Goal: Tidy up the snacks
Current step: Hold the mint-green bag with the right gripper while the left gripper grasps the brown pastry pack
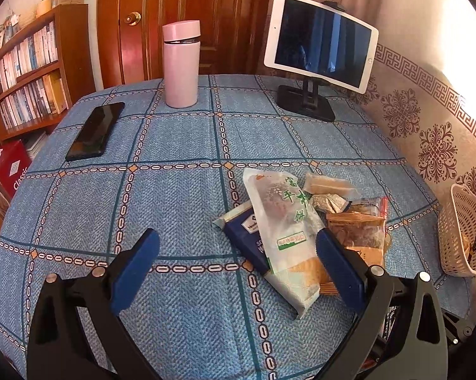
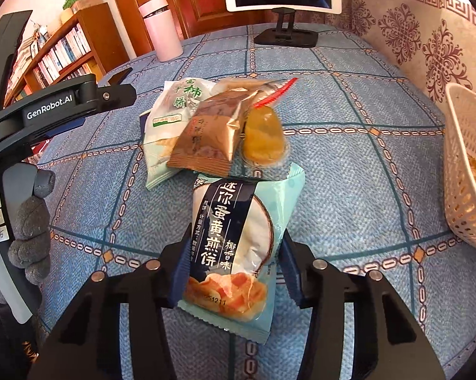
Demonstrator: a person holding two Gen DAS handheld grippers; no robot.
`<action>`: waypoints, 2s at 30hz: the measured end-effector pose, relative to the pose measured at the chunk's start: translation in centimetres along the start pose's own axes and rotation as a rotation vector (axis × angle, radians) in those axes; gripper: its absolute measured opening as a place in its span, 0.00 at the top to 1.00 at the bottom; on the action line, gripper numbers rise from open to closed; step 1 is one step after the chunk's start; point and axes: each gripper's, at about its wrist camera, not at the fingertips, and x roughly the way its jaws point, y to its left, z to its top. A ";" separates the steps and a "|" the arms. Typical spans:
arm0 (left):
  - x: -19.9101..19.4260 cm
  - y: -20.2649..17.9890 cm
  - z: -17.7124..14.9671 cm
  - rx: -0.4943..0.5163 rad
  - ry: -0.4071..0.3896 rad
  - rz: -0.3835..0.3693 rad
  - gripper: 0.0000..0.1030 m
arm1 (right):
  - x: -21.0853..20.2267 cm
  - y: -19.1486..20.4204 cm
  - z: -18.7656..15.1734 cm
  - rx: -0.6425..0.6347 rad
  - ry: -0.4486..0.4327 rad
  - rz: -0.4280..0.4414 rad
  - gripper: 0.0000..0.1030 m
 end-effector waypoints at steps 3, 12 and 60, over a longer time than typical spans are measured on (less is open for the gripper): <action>0.4 -2.0 -0.6 0.048 0.021 -0.023 0.03 | -0.6 -1.7 -0.7 0.038 -0.009 -0.025 0.52; 2.2 -6.4 -2.2 0.100 0.114 -0.078 0.03 | -1.3 -3.6 -1.5 0.068 -0.030 -0.037 0.52; 4.4 -7.2 -4.3 0.017 0.209 0.069 0.02 | -3.0 -5.8 -3.7 0.086 -0.069 -0.019 0.51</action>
